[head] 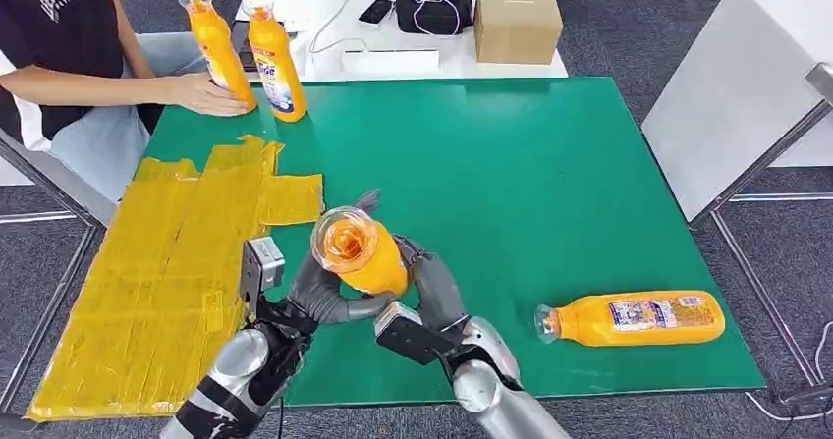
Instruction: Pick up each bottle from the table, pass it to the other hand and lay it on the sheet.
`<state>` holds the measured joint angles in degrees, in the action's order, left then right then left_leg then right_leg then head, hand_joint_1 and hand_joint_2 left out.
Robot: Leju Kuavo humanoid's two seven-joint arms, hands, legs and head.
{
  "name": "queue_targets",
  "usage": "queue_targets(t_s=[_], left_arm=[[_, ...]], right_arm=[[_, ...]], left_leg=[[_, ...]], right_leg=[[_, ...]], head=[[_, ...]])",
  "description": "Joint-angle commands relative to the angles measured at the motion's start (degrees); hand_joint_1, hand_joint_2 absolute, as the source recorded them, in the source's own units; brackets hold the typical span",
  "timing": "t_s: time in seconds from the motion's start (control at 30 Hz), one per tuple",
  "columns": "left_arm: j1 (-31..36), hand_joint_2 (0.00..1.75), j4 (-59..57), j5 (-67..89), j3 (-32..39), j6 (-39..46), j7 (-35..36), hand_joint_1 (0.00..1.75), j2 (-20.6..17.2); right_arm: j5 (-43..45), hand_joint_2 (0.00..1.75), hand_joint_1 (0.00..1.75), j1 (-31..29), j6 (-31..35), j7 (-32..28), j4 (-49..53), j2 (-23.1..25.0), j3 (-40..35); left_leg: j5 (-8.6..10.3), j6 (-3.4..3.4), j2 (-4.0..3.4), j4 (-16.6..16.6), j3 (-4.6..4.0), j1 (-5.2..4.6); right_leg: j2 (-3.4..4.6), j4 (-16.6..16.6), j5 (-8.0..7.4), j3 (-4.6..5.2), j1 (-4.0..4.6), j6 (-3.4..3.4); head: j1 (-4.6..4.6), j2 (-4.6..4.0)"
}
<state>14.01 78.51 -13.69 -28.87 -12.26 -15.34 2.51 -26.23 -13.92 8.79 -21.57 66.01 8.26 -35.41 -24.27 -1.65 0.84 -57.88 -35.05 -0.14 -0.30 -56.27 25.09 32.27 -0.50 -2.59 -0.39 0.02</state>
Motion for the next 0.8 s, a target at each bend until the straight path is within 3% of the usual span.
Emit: queue_targets(t_s=[0.03, 0.07, 0.1, 0.8], left_arm=[[2.53, 1.75, -3.94, -6.72, 0.80, -0.95, 1.34, 0.10, 0.48], [2.26, 1.75, -3.74, -7.22, 1.20, -0.39, 1.22, 1.52, 0.83], [2.18, 1.75, -3.53, -7.39, 1.18, -0.18, 1.20, 1.75, 0.89], [2.07, 1.75, -3.35, -7.48, 1.07, -0.06, 1.17, 1.75, 0.88]], right_arm=[[0.15, 1.75, 1.75, -2.78, -1.25, -0.80, -7.26, 0.76, -7.35], [0.28, 1.75, 1.75, -2.75, -1.23, -0.77, -7.51, 0.83, -7.45], [0.37, 1.75, 1.75, -2.79, -1.23, -0.79, -7.69, 0.89, -7.54], [0.53, 1.75, 1.75, -2.76, -1.21, -0.81, -7.93, 0.97, -7.61]], left_leg=[[-0.05, 0.07, -0.07, 0.00, 0.13, 0.08], [-0.08, 0.11, -0.11, 0.00, 0.23, 0.10], [-0.03, 0.06, -0.03, 0.01, 0.10, 0.06], [-0.08, 0.11, -0.03, -0.01, 0.20, 0.11]], right_leg=[[0.03, 0.07, 0.01, -0.16, 0.08, 0.06], [0.06, 0.09, 0.04, -0.27, 0.10, 0.09], [0.01, 0.07, 0.01, -0.13, 0.06, 0.04], [-0.02, 0.09, 0.06, -0.26, 0.11, 0.08]], head=[[0.04, 0.00], [0.02, 0.00], [0.00, 0.00], [0.02, 0.00]])
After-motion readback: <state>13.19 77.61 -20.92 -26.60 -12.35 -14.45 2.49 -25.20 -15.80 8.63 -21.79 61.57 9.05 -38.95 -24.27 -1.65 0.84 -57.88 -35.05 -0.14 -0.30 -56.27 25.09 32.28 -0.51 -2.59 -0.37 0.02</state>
